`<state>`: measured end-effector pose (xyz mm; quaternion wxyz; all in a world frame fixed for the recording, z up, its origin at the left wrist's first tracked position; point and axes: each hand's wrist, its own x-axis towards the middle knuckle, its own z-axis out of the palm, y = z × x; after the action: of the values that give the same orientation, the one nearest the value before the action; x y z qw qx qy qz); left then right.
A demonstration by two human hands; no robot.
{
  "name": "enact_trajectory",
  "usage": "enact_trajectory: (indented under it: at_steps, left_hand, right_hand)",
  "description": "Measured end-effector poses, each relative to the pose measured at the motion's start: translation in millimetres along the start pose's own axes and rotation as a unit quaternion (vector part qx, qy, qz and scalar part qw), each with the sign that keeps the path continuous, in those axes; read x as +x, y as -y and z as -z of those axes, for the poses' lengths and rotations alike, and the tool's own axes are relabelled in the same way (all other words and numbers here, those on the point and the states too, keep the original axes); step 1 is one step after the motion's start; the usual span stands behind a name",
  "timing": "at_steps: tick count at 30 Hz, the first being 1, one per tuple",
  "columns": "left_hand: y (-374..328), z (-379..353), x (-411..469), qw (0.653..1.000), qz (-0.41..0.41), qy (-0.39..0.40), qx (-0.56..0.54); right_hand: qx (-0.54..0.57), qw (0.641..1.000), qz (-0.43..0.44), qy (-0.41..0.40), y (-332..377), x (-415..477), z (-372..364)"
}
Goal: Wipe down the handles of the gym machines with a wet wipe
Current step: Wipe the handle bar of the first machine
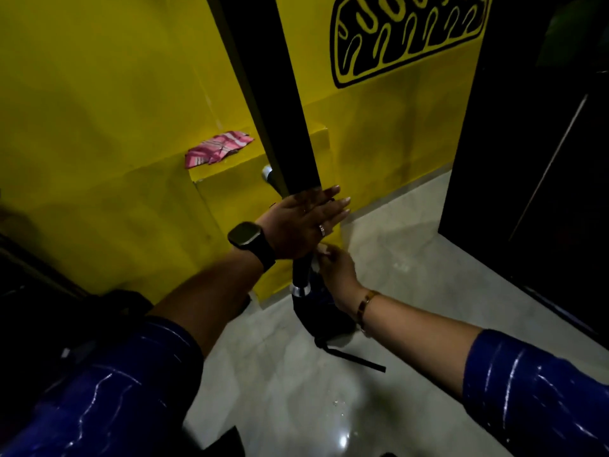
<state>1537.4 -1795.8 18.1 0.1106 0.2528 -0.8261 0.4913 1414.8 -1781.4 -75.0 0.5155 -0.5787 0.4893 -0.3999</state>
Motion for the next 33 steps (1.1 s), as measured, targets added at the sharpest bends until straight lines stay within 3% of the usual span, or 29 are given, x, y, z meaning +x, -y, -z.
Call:
enact_trajectory:
  at_steps: [2, 5, 12, 19, 23, 29, 33]
  left_hand:
    - [-3.5, 0.6, -0.3, 1.0, 0.021, 0.004, -0.009]
    - [-5.2, 1.8, 0.8, 0.999, 0.029, 0.015, -0.012]
    - [-6.5, 7.6, 3.0, 0.999, 0.027, 0.035, 0.022]
    - [-18.3, 17.3, 5.0, 0.988, 0.081, 0.122, 0.05]
    - [-28.6, 27.2, 15.9, 0.973, 0.129, 0.184, 0.055]
    - [-32.1, 44.2, 34.5, 0.943, 0.149, 0.29, 0.06]
    - [-34.4, 46.5, 31.5, 0.931, 0.153, 0.302, 0.138]
  right_hand:
    - [0.047, 0.997, 0.057, -0.039, 15.7, 5.0, 5.0]
    - [0.071, 0.994, 0.084, -0.018, 24.2, 0.8, 3.8]
    - [-0.031, 0.996, 0.015, 0.083, -28.7, 7.6, -9.4]
    - [0.075, 0.986, 0.113, 0.093, 17.1, 32.3, 18.5]
    - [0.012, 0.981, 0.147, 0.124, 0.5, 21.7, 29.6]
    - [-0.093, 0.96, 0.029, 0.264, -37.7, 24.4, 28.4]
    - [0.022, 0.974, 0.019, 0.225, -0.9, 40.2, 30.3]
